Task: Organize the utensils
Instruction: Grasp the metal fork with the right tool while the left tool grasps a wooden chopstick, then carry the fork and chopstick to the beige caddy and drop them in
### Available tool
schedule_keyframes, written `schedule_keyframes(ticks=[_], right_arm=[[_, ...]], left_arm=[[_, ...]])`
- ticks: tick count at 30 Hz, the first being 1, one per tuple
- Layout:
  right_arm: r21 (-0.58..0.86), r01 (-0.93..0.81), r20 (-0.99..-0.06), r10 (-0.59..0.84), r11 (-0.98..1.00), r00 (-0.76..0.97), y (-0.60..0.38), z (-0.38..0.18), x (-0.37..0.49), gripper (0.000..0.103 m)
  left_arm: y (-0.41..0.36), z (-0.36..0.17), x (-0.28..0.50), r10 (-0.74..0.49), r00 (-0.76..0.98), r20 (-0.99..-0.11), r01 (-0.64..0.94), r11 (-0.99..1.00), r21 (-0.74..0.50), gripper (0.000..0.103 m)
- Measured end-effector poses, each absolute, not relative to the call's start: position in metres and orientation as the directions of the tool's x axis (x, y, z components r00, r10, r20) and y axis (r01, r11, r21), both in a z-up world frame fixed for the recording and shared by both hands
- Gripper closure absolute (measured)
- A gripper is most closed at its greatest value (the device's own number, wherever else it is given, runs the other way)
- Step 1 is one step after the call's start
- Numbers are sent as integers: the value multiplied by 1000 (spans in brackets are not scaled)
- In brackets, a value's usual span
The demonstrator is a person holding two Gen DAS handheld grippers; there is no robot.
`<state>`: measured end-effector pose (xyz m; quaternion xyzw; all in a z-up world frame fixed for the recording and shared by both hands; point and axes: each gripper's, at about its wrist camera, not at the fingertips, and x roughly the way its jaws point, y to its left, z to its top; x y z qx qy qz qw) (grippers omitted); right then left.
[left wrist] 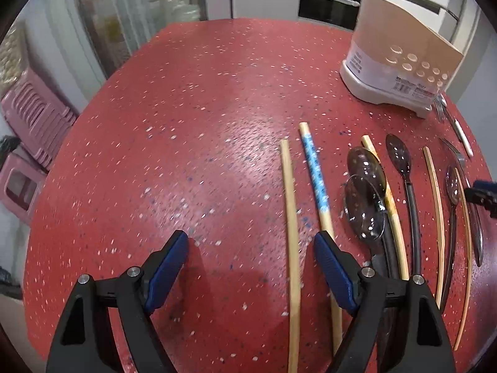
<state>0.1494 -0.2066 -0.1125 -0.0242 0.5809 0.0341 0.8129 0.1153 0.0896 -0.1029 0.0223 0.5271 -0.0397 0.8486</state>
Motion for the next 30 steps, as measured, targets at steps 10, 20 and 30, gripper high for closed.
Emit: schedule_keyframes(ticks=[10, 20, 30], right_arm=[[8, -131, -962, 43, 991, 269, -201, -106, 165, 86], [68, -152, -941, 115, 986, 320, -209, -92, 146, 96], [288, -121, -847, 312, 950, 430, -251, -49, 110, 100]], left_arm=[[74, -95, 135, -83, 349, -933, 196, 980, -13, 25], [64, -90, 128, -127, 367, -922, 208, 977, -51, 72], [89, -38, 92, -218, 542, -811, 130, 976, -175, 72]])
